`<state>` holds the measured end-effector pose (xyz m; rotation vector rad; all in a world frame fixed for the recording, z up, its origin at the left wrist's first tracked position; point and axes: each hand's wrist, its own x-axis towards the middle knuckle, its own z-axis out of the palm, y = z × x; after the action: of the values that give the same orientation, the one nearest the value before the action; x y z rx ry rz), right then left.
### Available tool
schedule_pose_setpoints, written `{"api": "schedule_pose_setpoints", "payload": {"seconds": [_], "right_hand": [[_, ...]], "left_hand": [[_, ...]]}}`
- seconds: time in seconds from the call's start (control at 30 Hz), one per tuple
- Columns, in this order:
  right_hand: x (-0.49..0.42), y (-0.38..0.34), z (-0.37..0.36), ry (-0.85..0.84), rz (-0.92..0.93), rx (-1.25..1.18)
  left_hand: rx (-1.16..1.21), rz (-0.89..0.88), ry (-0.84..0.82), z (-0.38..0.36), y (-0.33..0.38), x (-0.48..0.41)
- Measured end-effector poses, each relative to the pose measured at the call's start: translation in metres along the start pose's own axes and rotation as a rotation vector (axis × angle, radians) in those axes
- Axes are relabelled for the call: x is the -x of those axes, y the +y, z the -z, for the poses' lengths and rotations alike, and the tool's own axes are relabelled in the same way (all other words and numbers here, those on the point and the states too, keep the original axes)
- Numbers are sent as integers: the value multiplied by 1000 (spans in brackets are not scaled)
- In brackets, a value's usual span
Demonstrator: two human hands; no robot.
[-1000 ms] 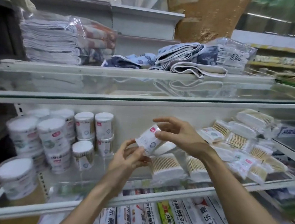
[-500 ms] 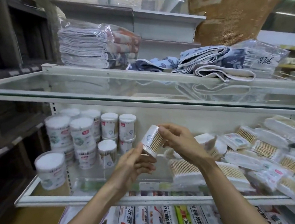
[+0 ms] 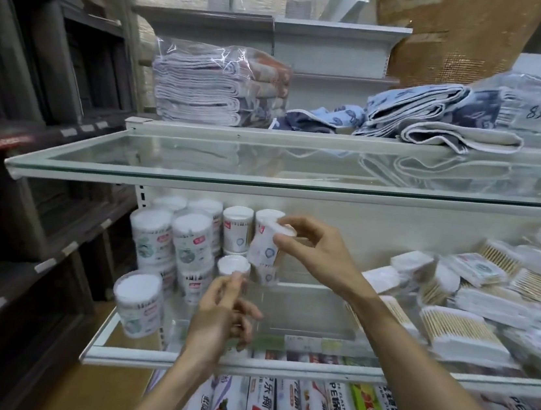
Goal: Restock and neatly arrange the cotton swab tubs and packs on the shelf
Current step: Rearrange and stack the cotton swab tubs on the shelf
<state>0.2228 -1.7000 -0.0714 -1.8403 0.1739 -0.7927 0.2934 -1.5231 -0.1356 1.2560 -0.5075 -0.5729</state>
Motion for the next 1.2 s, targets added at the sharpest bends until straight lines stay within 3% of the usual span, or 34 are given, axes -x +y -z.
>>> {"api": "schedule_pose_setpoints", "payload": {"seconds": [0.23, 0.5, 0.6, 0.77, 0.9, 1.2], "right_hand": [[-24, 6, -58, 7, 250, 331], [-21, 2, -63, -3, 323, 487], [-14, 1, -56, 57, 279, 433], [15, 2, -25, 191, 6, 142], [45, 8, 10, 274, -82, 36], [92, 2, 66, 422, -191, 81]], "left_hand": [[-9, -102, -41, 30, 11, 9], [37, -137, -71, 37, 9, 9], [42, -130, -117, 30, 8, 7], [-1, -151, -141, 6, 2, -1], [13, -127, -159, -17, -6, -10], [31, -85, -307, -74, -19, -11]]}}
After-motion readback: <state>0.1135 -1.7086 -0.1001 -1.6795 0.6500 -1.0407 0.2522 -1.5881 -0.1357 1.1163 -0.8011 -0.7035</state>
